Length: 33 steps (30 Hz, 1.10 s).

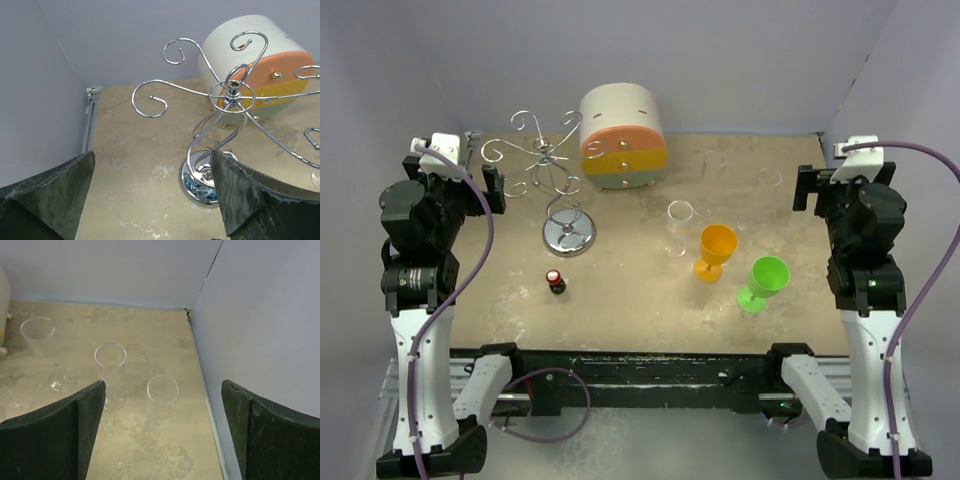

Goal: Place the wine glass upside down on the wine glass rack

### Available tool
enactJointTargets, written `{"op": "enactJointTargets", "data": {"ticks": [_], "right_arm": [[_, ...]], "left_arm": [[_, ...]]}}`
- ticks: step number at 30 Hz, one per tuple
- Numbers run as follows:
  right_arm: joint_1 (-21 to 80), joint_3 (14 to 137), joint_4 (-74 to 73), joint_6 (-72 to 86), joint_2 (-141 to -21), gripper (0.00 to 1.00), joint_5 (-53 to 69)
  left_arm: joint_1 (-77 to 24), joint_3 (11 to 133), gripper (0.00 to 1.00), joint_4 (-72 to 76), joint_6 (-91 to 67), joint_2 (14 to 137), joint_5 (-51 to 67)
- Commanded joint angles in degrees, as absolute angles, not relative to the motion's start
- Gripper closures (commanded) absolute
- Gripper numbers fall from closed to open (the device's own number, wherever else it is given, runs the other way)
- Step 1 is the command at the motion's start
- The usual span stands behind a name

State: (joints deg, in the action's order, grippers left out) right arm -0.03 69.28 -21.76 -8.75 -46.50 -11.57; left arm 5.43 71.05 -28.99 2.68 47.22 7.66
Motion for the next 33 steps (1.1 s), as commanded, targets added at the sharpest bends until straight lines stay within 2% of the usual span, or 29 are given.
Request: {"op": "enactJointTargets", "data": {"ticks": [1, 22, 33], "right_arm": [[-0.51, 72.06, -21.05, -8.96, -46.95, 0.00, -6.50], [-1.18, 76.16, -22.86, -11.32, -48.32, 0.00, 2.93], [-0.62, 77.62, -29.19, -17.08, -52.95, 0.00, 16.20]], "left_arm": [[7.80, 70.26, 0.01, -27.61, 3.54, 46.57, 11.91], [11.49, 71.68, 0.01, -26.95, 5.08, 48.71, 25.66], [9.53, 77.77, 0.01, -30.32, 7.37, 53.35, 30.76]]}}
